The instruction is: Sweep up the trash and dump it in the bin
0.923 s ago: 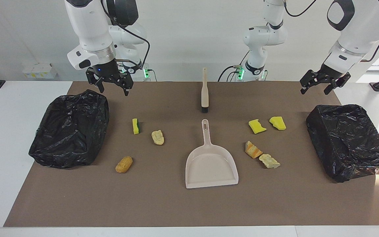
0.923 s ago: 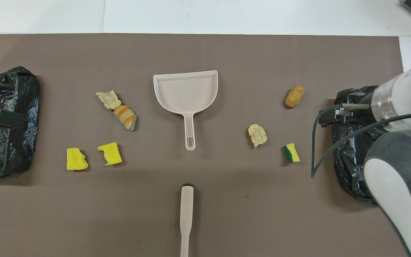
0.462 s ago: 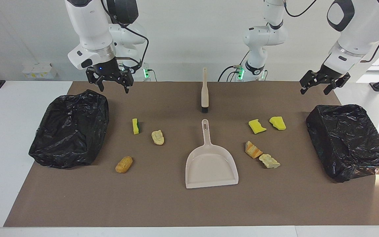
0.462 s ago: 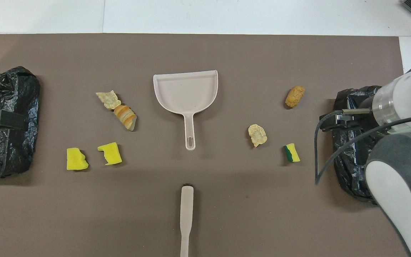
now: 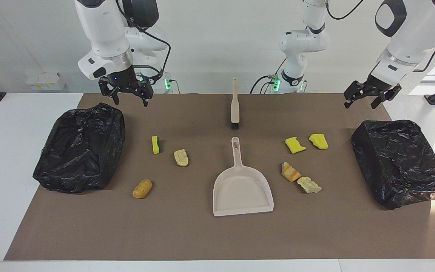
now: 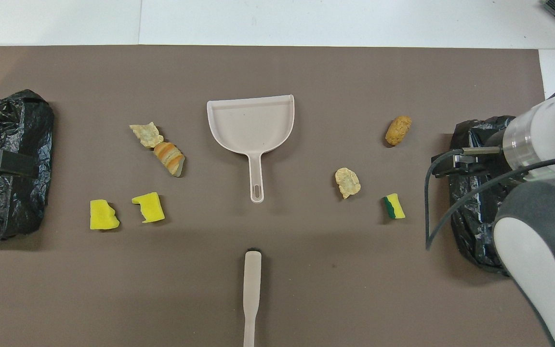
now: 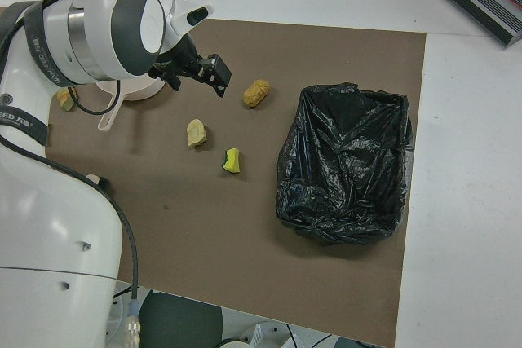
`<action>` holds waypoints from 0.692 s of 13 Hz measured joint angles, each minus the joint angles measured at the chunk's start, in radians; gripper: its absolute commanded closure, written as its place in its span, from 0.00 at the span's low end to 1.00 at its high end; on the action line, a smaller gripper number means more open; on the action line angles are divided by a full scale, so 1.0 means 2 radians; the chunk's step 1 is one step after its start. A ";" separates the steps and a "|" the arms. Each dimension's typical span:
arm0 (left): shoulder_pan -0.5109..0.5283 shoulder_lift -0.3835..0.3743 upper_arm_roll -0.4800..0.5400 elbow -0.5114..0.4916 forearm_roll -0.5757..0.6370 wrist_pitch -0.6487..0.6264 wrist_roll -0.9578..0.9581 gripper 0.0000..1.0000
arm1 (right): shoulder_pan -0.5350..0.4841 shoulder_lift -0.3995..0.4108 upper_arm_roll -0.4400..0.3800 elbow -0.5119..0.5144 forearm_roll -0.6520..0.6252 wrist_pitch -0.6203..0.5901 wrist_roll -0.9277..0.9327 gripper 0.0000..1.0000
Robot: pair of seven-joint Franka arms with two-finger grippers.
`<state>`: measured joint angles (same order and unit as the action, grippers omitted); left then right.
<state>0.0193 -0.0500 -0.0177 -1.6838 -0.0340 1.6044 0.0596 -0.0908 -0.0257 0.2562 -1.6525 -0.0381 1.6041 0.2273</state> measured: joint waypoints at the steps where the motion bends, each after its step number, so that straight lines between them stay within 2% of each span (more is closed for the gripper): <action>1: 0.000 0.000 0.000 -0.002 0.000 0.000 0.000 0.00 | 0.000 0.000 0.000 0.000 0.000 0.000 0.000 0.00; 4: 0.000 -0.002 -0.003 -0.018 -0.005 0.000 0.010 0.00 | 0.002 0.000 0.000 0.000 0.002 0.000 0.000 0.00; 7: -0.001 -0.010 -0.004 -0.041 -0.049 -0.001 0.057 0.00 | 0.003 0.000 0.000 0.000 0.003 0.005 0.000 0.00; 9: -0.001 -0.030 -0.005 -0.072 -0.093 0.000 0.078 0.00 | 0.003 0.000 0.001 0.000 0.004 0.023 0.000 0.00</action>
<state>0.0173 -0.1100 -0.0276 -1.8281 -0.2201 1.6050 0.2161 -0.0843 -0.0256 0.2580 -1.6527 -0.0311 1.6507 0.2272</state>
